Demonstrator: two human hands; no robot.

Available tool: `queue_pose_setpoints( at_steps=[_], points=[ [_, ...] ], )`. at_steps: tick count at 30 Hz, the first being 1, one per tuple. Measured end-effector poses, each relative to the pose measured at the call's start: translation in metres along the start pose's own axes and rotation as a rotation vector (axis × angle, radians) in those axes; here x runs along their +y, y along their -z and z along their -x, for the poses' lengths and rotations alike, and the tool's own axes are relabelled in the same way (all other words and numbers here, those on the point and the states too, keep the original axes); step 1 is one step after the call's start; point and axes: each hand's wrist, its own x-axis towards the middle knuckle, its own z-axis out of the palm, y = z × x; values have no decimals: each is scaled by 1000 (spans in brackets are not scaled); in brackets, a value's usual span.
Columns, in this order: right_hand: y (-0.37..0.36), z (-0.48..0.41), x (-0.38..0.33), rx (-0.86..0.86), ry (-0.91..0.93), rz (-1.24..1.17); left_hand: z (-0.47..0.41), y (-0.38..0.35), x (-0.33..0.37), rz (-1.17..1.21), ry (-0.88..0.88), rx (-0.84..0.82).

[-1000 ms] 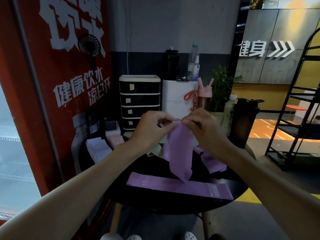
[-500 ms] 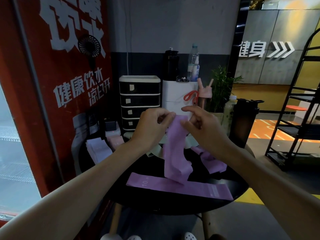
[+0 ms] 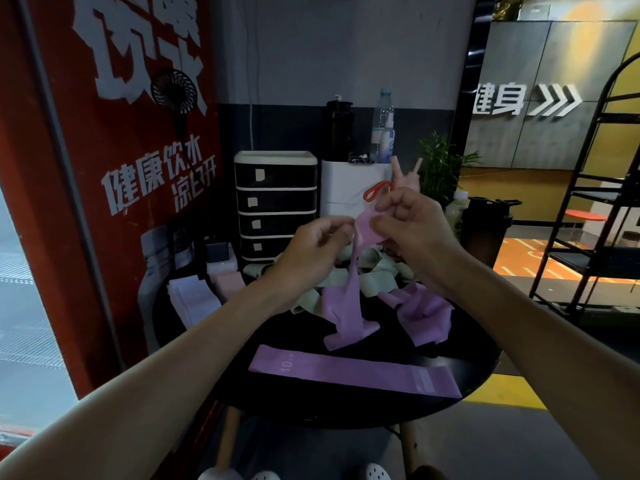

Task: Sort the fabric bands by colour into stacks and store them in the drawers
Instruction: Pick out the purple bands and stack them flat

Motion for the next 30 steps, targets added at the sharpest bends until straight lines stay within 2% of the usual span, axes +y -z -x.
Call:
queue_pose_setpoints(
  at_steps=[3, 8, 15, 18, 25, 30],
  points=[
    [3, -4, -6, -2, -8, -49, 4, -3, -3, 179, 103, -164],
    [15, -2, -6, 103, -4, -36, 8, 0, -16, 256, 104, -247],
    [41, 3, 14, 238, -82, -11, 15, 18, -25, 375, 298, -363],
    [49, 9, 23, 261, -119, -27, 18, 26, -33, 359, 350, -407],
    [71, 39, 54, 302, -170, 16, 32, 55, -53, 210, 433, -388],
    [83, 73, 83, 250, -235, 70, 48, 79, -70, 95, 510, -341]
  ],
)
